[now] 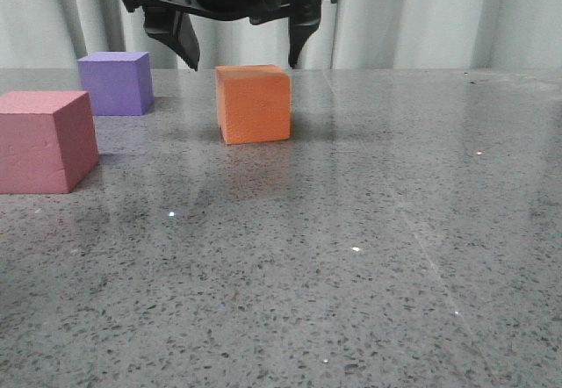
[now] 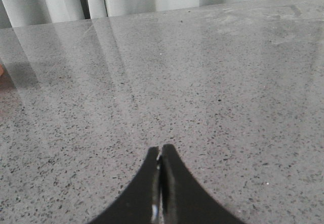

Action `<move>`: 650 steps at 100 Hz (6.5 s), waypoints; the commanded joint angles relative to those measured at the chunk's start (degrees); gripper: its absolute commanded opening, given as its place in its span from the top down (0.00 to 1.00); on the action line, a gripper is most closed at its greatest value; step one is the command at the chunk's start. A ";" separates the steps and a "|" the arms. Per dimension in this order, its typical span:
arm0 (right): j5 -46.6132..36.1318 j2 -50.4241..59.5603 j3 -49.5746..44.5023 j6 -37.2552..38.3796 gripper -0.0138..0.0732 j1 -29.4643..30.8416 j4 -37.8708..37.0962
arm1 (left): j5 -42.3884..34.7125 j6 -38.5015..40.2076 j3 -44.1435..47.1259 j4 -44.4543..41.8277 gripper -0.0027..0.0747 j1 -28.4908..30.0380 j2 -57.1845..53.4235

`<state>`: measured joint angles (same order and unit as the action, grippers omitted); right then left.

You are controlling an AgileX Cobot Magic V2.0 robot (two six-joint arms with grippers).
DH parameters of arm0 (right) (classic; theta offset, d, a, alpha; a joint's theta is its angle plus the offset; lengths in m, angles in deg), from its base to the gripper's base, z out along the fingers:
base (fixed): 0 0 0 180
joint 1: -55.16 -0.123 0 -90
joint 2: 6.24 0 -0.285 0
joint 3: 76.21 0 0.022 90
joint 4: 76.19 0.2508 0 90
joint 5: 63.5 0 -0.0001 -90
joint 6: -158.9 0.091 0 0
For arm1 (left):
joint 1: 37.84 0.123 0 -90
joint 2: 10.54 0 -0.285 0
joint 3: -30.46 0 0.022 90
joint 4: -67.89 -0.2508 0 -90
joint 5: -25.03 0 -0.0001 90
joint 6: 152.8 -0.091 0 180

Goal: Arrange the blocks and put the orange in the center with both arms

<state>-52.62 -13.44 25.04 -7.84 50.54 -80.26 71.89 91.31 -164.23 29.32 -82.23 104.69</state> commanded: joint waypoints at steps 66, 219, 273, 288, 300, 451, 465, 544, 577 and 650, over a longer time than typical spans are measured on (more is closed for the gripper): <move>-4.84 1.39 0.76 -0.22 0.92 0.32 -0.81 | -1.13 0.83 -1.93 -1.31 0.52 -0.36 0.56; -4.84 1.39 0.76 -0.22 0.92 0.32 -0.81 | -11.69 -11.43 19.32 -0.80 0.92 16.36 -19.26; -4.84 1.39 0.76 -0.22 0.92 0.32 -0.81 | -17.57 -11.43 22.60 2.36 0.92 19.20 -17.11; -4.84 1.39 0.76 -0.22 0.92 0.32 -0.81 | -17.62 -11.43 22.60 3.31 0.92 19.20 -15.54; -4.84 1.39 0.76 -0.22 0.92 0.32 -0.81 | -17.78 -11.43 22.60 3.63 0.92 19.20 -14.78; -4.84 1.39 0.76 -0.22 0.92 0.32 -0.81 | -14.22 -20.68 28.39 6.97 0.19 14.96 -43.32; -4.84 1.39 0.76 -0.22 0.92 0.32 -0.81 | -14.32 -20.68 35.46 5.68 0.19 14.51 -51.72; -4.84 1.39 0.76 -0.22 0.92 0.32 -0.81 | -6.63 -20.68 64.93 2.97 0.69 14.51 -96.67; -4.84 1.39 0.76 -0.22 0.92 0.32 -0.81 | -6.07 -20.68 64.93 2.97 0.99 14.51 -97.29; -4.84 1.39 0.76 -0.22 0.92 0.32 -0.81 | -15.40 -21.34 66.14 -0.44 0.99 14.61 -97.29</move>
<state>-52.62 -13.41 25.04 -7.84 50.54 -80.26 65.66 70.59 -97.36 32.46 -67.19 6.79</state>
